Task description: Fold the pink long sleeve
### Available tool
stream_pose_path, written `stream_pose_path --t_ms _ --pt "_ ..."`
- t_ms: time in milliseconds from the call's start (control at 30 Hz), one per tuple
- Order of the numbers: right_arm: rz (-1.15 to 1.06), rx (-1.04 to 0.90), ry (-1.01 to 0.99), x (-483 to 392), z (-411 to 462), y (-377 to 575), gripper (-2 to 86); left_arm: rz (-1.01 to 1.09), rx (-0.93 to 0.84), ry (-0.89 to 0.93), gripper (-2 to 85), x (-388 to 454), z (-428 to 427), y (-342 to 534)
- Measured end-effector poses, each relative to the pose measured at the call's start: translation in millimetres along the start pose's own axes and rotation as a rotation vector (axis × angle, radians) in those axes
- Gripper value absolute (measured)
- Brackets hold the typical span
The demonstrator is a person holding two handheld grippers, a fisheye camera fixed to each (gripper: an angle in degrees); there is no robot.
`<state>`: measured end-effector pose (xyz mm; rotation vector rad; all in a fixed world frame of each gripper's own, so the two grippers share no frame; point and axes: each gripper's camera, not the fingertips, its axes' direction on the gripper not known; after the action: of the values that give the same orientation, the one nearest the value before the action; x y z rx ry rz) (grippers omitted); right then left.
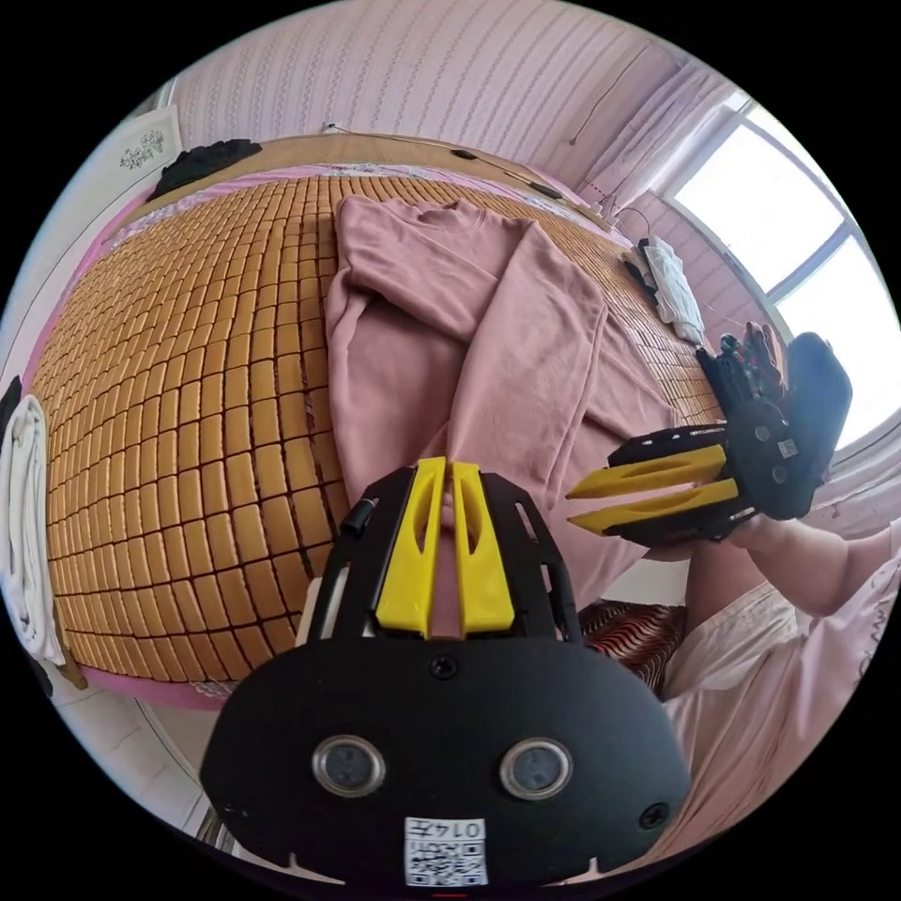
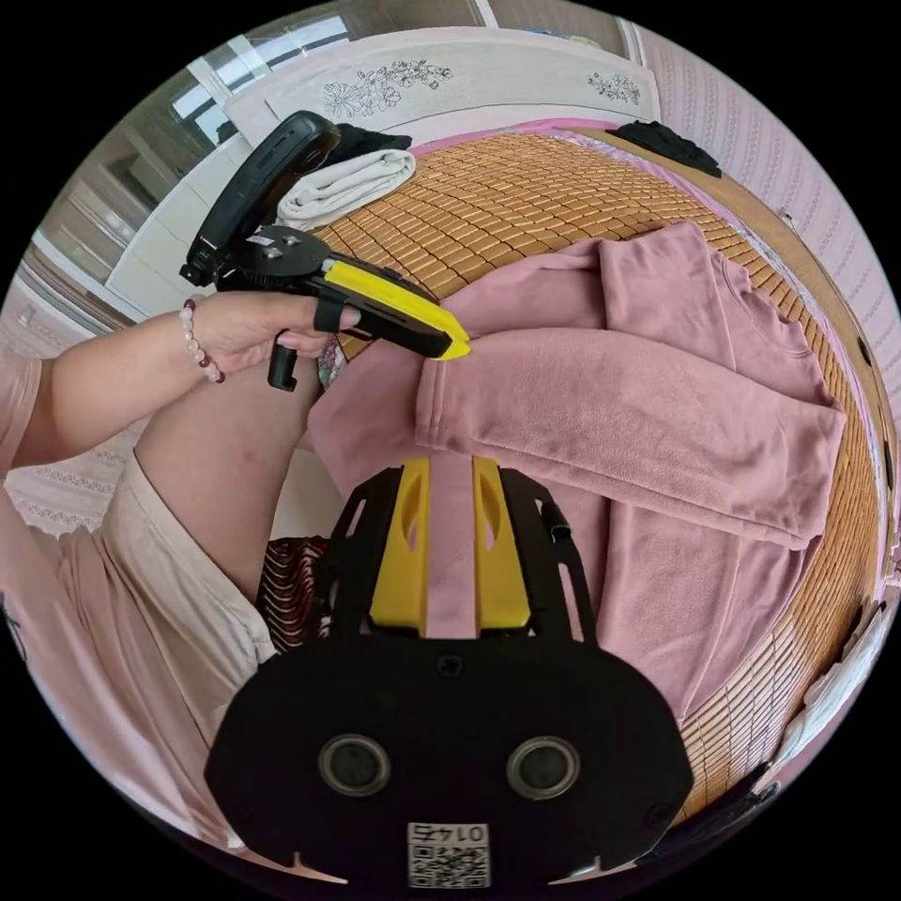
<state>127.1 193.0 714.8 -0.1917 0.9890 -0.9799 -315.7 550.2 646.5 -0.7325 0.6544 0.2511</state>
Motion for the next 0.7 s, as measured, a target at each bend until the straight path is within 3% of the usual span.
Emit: stream_pose_path --t_ms 167,333,567,700 --pt "0.050 0.069 0.107 47 -43 29 6.3 -0.010 0.055 -0.005 0.1 -16 -23 3" --pt "0.214 0.103 0.308 170 -96 33 11.1 -0.036 0.163 0.007 2.4 -63 -56 -16" --pt "0.517 0.176 0.250 326 -120 16 12.5 -0.054 0.220 0.078 4.7 -124 -54 -103" --pt "0.644 0.144 0.272 388 -110 8 12.2 -0.169 0.312 0.125 8.2 -155 -40 -152"
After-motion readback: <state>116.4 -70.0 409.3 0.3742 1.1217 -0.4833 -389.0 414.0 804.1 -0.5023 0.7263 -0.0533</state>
